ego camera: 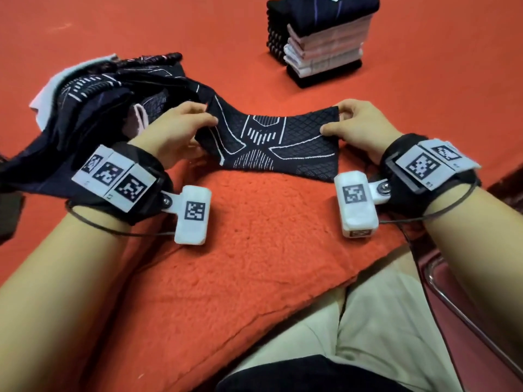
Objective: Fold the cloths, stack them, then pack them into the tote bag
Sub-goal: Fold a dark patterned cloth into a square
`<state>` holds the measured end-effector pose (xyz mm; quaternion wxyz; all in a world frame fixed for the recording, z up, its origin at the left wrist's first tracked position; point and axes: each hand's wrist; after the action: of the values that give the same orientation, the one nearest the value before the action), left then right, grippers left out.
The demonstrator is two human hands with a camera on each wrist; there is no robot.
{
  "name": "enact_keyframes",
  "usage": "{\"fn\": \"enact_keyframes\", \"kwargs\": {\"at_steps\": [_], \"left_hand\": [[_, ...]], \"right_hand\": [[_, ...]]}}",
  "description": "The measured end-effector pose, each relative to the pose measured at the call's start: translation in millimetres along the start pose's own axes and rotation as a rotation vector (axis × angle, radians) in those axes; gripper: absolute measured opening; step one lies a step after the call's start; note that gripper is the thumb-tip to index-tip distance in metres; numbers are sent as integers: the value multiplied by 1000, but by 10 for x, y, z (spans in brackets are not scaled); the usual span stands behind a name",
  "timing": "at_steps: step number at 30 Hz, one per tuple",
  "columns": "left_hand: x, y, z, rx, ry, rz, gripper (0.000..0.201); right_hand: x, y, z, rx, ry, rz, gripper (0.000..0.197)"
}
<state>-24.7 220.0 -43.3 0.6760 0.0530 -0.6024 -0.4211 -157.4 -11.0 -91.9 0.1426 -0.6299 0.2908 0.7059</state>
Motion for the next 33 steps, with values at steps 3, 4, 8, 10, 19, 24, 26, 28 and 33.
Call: {"fn": "enact_keyframes", "kwargs": {"at_steps": [3, 4, 8, 10, 19, 24, 26, 28, 33], "left_hand": [[208, -171, 97, -120, -102, -47, 18], [265, -245, 119, -155, -118, -74, 19], [413, -504, 119, -152, -157, -190, 24], [442, -590, 102, -171, -160, -243, 25], [438, -713, 131, -186, -238, -458, 18], [463, -596, 145, -255, -245, -632, 30], [431, -544, 136, -214, -274, -851, 40], [382, -507, 121, -151, -248, -947, 55], [249, -423, -23, -255, -216, -803, 89]], "right_hand": [[0, 5, 15, 3, 4, 15, 23], [-4, 1, 22, -1, 0, 15, 23], [-19, -3, 40, -10, -2, 17, 23], [-21, -5, 44, -7, -5, 18, 22], [-41, -13, 86, -1, -13, 27, 16], [-161, -29, 166, -3, -65, -23, 19], [-247, -21, 215, -20, -117, -14, 11], [-327, -10, 287, -80, -195, 52, 8], [-535, -111, 370, -142, -271, 55, 15]]}}
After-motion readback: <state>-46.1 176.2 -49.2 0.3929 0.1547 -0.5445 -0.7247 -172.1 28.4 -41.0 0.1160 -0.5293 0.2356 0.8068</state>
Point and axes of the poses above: each hand's wrist, its own z-axis away from the middle knuckle, its own y-axis out of the back of the hand, x = y × z, and after that the axes turned 13 degrees about -z, right-handed
